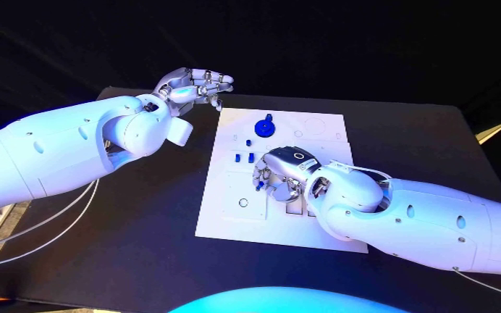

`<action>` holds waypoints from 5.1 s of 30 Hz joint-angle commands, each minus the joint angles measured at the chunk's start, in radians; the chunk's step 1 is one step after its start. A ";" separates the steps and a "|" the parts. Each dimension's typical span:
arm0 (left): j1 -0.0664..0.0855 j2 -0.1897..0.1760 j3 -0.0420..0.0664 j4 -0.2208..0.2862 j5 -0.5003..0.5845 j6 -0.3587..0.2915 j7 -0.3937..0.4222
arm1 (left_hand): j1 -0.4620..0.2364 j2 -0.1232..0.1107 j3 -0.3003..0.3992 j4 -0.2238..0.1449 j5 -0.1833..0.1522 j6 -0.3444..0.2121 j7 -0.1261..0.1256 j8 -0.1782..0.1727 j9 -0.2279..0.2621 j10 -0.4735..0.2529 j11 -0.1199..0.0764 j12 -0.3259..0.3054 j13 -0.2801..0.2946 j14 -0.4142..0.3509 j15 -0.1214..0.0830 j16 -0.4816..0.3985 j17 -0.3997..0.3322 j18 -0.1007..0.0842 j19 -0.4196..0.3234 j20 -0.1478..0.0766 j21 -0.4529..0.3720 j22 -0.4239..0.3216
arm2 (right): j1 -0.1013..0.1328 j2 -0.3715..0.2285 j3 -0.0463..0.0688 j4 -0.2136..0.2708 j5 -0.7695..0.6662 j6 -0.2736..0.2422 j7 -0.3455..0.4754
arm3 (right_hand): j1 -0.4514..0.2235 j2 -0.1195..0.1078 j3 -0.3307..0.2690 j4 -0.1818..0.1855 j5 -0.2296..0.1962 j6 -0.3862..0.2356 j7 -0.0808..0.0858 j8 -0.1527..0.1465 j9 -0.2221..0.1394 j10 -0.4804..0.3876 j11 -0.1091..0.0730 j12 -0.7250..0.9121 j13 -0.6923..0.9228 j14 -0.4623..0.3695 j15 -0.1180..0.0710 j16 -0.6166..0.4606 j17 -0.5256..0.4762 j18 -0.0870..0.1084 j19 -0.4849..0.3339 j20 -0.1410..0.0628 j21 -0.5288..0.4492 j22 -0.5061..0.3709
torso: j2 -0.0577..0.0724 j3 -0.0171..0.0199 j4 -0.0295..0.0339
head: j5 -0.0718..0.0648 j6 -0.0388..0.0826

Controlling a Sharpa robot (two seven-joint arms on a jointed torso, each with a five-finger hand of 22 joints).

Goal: Assemble the parts on the task board

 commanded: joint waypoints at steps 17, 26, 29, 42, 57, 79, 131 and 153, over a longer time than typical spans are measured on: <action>0.001 -0.002 0.001 0.003 0.006 0.020 -0.003 | -0.002 0.004 -0.008 0.001 -0.004 -0.008 0.000 -0.006 -0.002 -0.007 0.002 0.001 -0.002 0.002 0.007 -0.004 -0.002 0.014 0.005 0.001 -0.009 -0.003 | -0.004 0.025 -0.005 -0.007 -0.070 0.073 -0.047 | -0.013 0.000 0.007 -0.003 0.004 0.006 0.004 0.001 0.003 0.043 -0.038 0.001 0.003 0.049 -0.008 -0.001 -0.003 -0.014 0.008 -0.005 0.004 0.106 | 0.000 -0.0009 0.0003 | 0.001 -0.007; 0.001 -0.003 0.001 0.003 0.006 0.022 -0.005 | -0.001 0.005 -0.008 0.000 -0.003 -0.009 0.000 -0.006 -0.002 -0.007 0.002 0.001 -0.002 0.002 0.008 -0.005 -0.002 0.014 0.006 0.001 -0.009 -0.003 | -0.004 0.029 -0.006 -0.003 -0.076 0.079 -0.046 | -0.022 -0.002 0.004 -0.003 0.003 0.001 0.007 -0.003 0.004 0.038 -0.037 -0.005 0.005 0.048 -0.007 -0.004 -0.009 -0.013 0.004 -0.005 -0.004 0.102 | 0.000 -0.0005 -0.0006 | 0.002 -0.007; 0.001 -0.003 0.001 0.003 0.006 0.022 -0.006 | -0.001 0.005 -0.008 0.000 -0.003 -0.009 0.000 -0.006 -0.002 -0.007 0.002 0.001 -0.002 0.002 0.008 -0.005 -0.002 0.014 0.006 0.001 -0.009 -0.003 | -0.004 0.029 -0.006 -0.003 -0.067 0.080 -0.040 | -0.037 -0.006 -0.008 -0.002 0.001 -0.009 0.009 -0.009 0.005 0.028 -0.033 -0.015 0.007 0.048 -0.004 -0.002 -0.007 -0.012 0.003 -0.002 -0.007 0.101 | 0.000 -0.0004 -0.0005 | 0.002 -0.007; 0.001 -0.006 0.001 0.002 0.006 0.024 -0.010 | -0.002 0.005 -0.009 0.001 -0.003 -0.010 0.000 -0.007 -0.002 -0.008 0.003 0.001 -0.002 0.002 0.008 -0.005 -0.003 0.014 0.006 0.002 -0.010 -0.004 | -0.004 0.008 -0.007 -0.002 -0.049 0.034 -0.039 | -0.101 -0.073 -0.055 0.024 0.006 -0.176 0.013 -0.119 -0.020 -0.113 0.008 -0.115 -0.020 0.030 0.031 -0.031 -0.062 0.016 -0.055 0.028 -0.150 0.016 | 0.000 -0.0001 -0.0006 | 0.001 -0.003; 0.001 -0.010 0.001 0.003 0.006 0.029 -0.011 | -0.002 0.006 -0.010 0.002 -0.004 -0.010 0.000 -0.007 -0.002 -0.008 0.003 0.002 -0.002 0.002 0.008 -0.005 -0.003 0.014 0.006 0.002 -0.011 -0.004 | 0.035 -0.120 0.004 0.090 0.002 -0.017 -0.047 | -0.101 -0.078 -0.068 0.026 0.007 -0.172 0.015 -0.121 -0.017 -0.125 0.011 -0.109 -0.023 0.030 0.033 -0.030 -0.061 0.015 -0.051 0.033 -0.149 0.017 | 0.000 -0.0007 -0.0009 | -0.013 0.010; 0.001 -0.014 0.000 0.004 0.006 0.031 -0.006 | -0.003 0.006 -0.012 0.004 -0.004 -0.008 -0.001 -0.006 -0.002 -0.008 0.002 0.004 -0.002 0.001 0.009 -0.006 -0.003 0.014 0.007 0.002 -0.013 -0.006 | 0.118 -0.261 0.018 0.012 0.124 0.149 0.035 | 0.187 -0.042 -0.639 0.360 0.028 -0.299 -0.012 -0.215 -0.022 -0.386 0.050 0.013 -0.095 0.019 0.067 -0.016 -0.083 0.029 -0.059 0.063 -0.248 -0.040 | 0.001 0.0003 -0.0002 | -0.039 0.026; 0.001 -0.020 -0.001 0.001 0.006 0.036 -0.018 | -0.005 0.007 -0.015 0.007 -0.004 -0.006 -0.002 -0.004 -0.002 -0.008 0.002 0.006 -0.002 0.001 0.008 -0.006 -0.004 0.014 0.008 0.003 -0.016 -0.008 | 0.091 -0.200 0.011 -0.021 0.072 0.086 -0.011 | 0.123 0.004 -0.224 0.314 -0.037 -0.052 0.020 -0.119 0.012 -0.010 -0.016 -0.034 -0.089 0.036 0.010 0.001 -0.075 0.000 0.008 0.012 -0.104 0.066 | 0.000 -0.0003 0.0002 | -0.043 0.019; 0.001 -0.020 -0.001 -0.003 0.006 0.038 -0.022 | -0.004 0.008 -0.015 0.007 -0.004 -0.006 -0.002 -0.004 -0.002 -0.008 0.001 0.007 -0.002 0.002 0.008 -0.006 -0.004 0.014 0.009 0.003 -0.017 -0.009 | 0.090 -0.222 0.012 0.008 0.064 -0.003 -0.023 | 0.034 0.026 -0.071 0.161 -0.047 -0.026 -0.005 -0.029 0.112 0.078 -0.043 -0.047 -0.047 0.040 -0.012 0.009 -0.063 -0.009 0.020 -0.010 -0.055 0.106 | 0.000 0.0000 -0.0003 | -0.045 0.018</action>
